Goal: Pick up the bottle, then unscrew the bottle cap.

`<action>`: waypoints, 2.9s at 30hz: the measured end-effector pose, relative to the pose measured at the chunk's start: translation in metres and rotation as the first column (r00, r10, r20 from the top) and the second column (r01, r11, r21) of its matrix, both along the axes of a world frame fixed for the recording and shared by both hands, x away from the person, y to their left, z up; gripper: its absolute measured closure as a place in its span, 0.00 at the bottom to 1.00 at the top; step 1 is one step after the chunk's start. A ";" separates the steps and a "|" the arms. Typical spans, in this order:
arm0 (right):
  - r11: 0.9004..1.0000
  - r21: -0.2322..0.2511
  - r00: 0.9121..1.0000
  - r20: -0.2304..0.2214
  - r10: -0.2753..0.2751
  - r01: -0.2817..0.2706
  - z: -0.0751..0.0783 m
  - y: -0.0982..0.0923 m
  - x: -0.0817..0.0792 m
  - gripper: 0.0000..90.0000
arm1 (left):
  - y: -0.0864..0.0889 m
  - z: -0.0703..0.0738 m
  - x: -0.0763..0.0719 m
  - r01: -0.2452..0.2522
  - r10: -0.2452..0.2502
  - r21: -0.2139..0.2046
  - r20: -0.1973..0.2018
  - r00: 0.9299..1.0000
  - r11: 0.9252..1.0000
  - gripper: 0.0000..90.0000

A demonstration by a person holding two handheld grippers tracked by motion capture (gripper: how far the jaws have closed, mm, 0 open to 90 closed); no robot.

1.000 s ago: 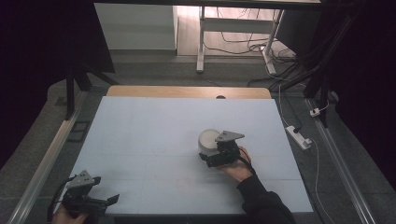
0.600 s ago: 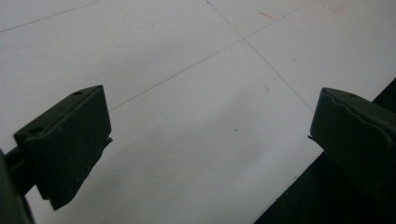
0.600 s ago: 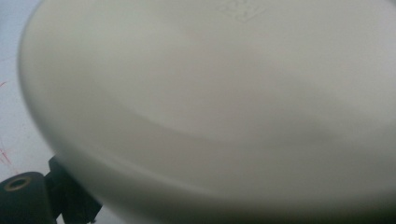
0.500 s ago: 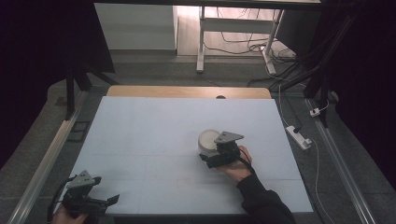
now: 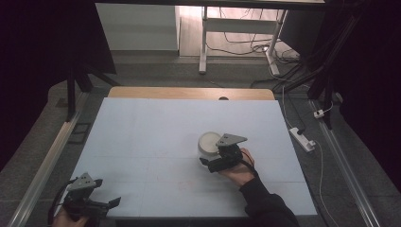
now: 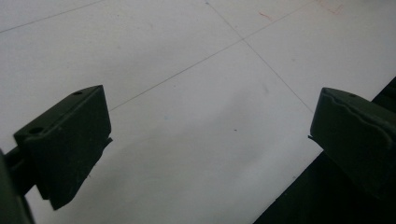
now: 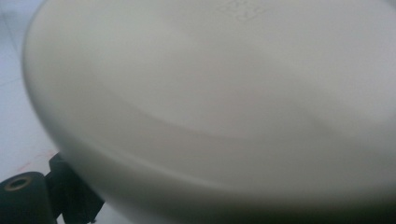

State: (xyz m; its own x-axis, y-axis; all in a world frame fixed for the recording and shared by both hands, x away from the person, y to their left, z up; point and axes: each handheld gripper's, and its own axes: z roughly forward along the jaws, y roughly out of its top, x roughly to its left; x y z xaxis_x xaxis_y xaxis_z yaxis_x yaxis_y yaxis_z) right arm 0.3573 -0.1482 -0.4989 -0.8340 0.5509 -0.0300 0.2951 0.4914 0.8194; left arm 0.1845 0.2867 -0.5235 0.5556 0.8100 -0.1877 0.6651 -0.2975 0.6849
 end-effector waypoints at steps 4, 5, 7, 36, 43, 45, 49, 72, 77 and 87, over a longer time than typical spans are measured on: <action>1.000 -0.006 1.000 -0.003 0.025 -0.025 0.003 0.006 -0.008 0.07 | 0.000 0.000 0.000 0.001 -0.001 0.001 0.001 1.000 1.000 0.00; 0.999 -0.008 1.000 -0.003 0.031 -0.031 0.004 0.008 -0.010 0.07 | 0.000 0.000 0.000 0.003 -0.003 0.002 0.001 1.000 1.000 0.00; 0.999 -0.003 0.999 -0.007 0.043 -0.043 0.006 0.010 -0.013 0.07 | 0.000 0.000 0.000 0.003 -0.003 0.002 0.000 1.000 1.000 0.00; 0.985 0.005 0.984 -0.018 0.175 -0.175 0.021 0.043 -0.051 0.07 | -0.001 0.000 0.001 0.006 -0.006 0.003 -0.007 1.000 1.000 0.00; 0.983 -0.003 0.983 -0.015 0.184 -0.184 0.020 0.043 -0.052 0.07 | -0.001 0.000 0.001 0.005 -0.005 0.010 -0.012 1.000 1.000 0.00; 0.983 0.003 0.983 -0.018 0.183 -0.183 0.020 0.042 -0.052 0.07 | -0.001 0.000 0.001 0.002 -0.002 0.006 -0.011 1.000 1.000 0.00; 0.983 0.004 0.982 -0.018 0.185 -0.185 0.020 0.043 -0.052 0.07 | 0.000 0.000 0.001 -0.001 0.001 0.002 -0.010 1.000 1.000 0.00; 0.980 0.011 0.980 -0.018 0.197 -0.197 0.021 0.043 -0.054 0.07 | -0.012 0.010 0.010 0.124 -0.120 -0.052 0.078 0.990 0.991 0.00; 0.979 0.011 0.979 -0.014 0.203 -0.202 0.021 0.042 -0.054 0.07 | -0.021 0.014 0.014 0.164 -0.158 -0.072 0.082 0.984 0.984 0.00; 0.978 0.010 0.978 -0.014 0.208 -0.208 0.021 0.043 -0.055 0.07 | -0.038 0.023 0.020 0.221 -0.207 -0.094 0.134 0.969 0.971 0.00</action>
